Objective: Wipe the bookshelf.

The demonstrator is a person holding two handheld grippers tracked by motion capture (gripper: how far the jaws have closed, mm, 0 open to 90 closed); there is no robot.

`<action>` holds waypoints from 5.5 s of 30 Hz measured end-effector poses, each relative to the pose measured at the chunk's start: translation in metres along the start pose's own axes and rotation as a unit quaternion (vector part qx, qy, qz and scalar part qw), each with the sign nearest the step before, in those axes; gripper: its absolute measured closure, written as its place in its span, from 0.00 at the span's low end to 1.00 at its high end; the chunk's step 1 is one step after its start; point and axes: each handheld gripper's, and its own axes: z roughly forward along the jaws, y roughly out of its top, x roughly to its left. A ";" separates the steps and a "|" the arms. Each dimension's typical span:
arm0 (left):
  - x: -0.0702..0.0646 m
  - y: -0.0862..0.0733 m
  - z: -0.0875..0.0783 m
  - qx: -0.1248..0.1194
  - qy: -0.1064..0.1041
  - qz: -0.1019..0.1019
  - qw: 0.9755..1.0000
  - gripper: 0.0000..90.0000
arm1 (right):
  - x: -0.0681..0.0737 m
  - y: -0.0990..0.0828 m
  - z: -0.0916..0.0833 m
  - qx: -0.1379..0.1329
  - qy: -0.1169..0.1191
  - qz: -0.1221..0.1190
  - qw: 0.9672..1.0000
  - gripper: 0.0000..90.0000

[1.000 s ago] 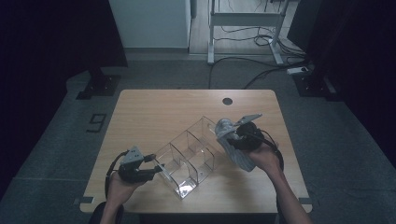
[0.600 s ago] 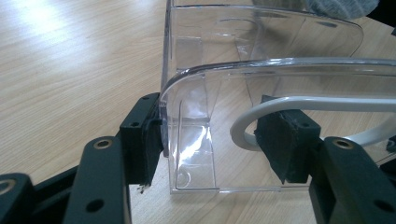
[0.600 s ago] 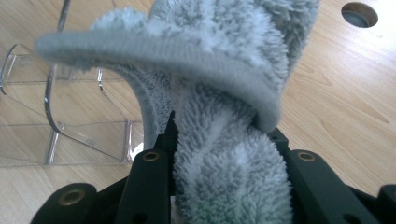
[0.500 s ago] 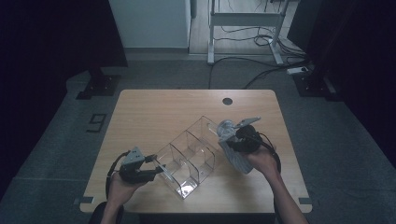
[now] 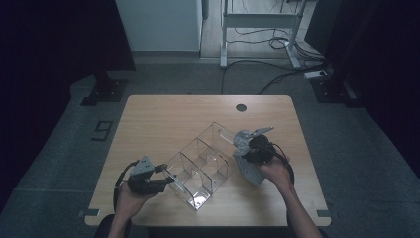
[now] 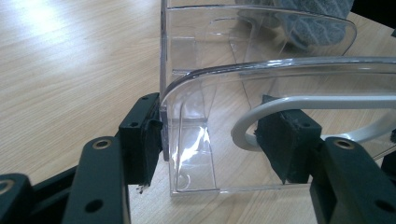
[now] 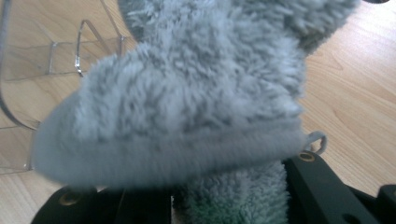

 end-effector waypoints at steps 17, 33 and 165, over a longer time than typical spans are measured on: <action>-0.002 0.002 0.003 -0.001 0.005 -0.001 1.000 0.46 | -0.006 -0.011 0.028 0.011 0.002 0.024 1.000 0.71; -0.002 0.002 0.004 -0.002 0.007 -0.001 1.000 0.45 | -0.009 -0.022 0.054 0.036 -0.002 0.025 0.999 0.71; -0.007 0.003 0.003 -0.004 0.025 0.016 1.000 0.46 | 0.073 0.091 0.017 0.034 0.058 -0.106 0.992 0.70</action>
